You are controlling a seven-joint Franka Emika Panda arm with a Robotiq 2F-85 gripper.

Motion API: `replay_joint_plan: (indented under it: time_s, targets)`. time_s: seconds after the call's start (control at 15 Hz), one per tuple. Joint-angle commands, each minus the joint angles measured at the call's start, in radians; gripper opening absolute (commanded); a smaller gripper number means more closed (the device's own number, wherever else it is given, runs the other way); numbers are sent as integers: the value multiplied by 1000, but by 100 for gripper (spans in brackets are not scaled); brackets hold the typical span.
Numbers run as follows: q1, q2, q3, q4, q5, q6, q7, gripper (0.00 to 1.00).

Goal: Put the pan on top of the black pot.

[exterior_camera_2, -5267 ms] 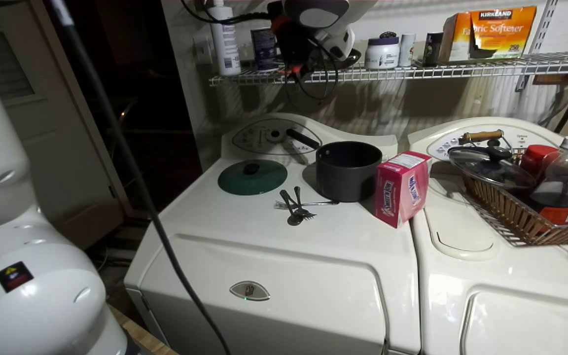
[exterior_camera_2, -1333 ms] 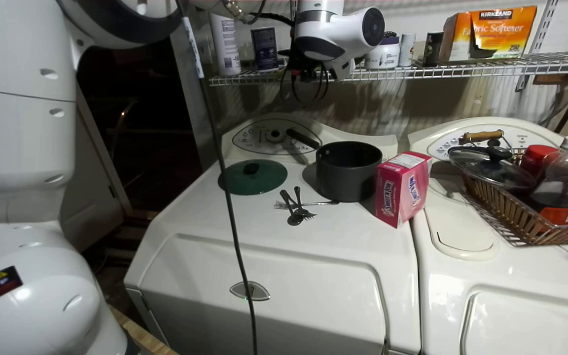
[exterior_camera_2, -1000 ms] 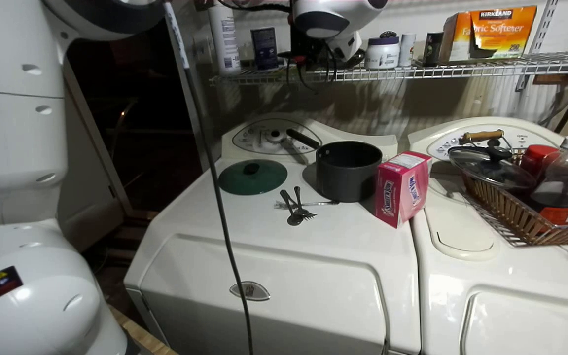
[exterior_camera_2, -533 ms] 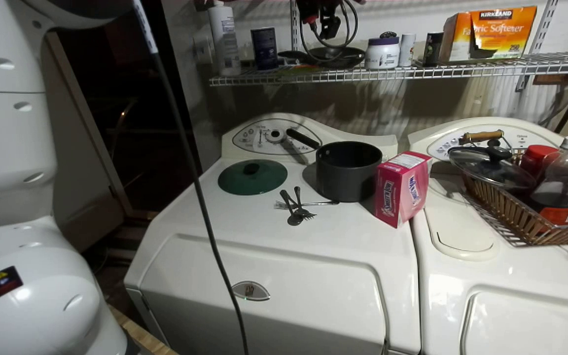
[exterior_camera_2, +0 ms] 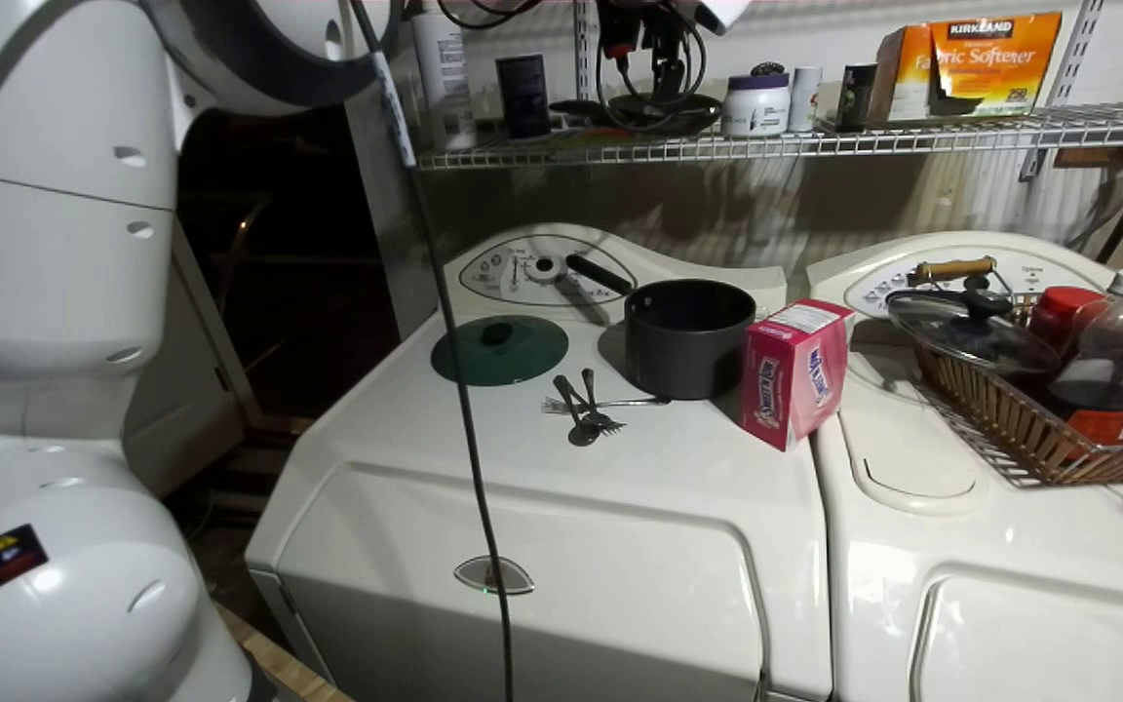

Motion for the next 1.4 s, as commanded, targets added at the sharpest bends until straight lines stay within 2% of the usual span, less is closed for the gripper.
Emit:
replay_joint_plan:
  time_s: [0.0,0.2,0.53,0.73,0.8,0.93,1.0,1.07,1.27,1.33]
  targets:
    - [0,14,1,15,0,1,11,100]
    - [-1,24,1,36,0,2,23,100]
    - [47,94,-23,69,-37,155,105,100]
    - [84,123,-55,70,-89,204,195,100]
    - [64,130,-22,75,-130,218,231,100]
    - [67,145,-20,83,-179,230,292,100]
    - [63,149,-16,86,-198,230,317,75]
    - [60,153,-12,90,-215,229,340,74]
    - [51,157,-2,99,-260,220,392,53]
    - [78,159,-42,98,-239,213,392,45]
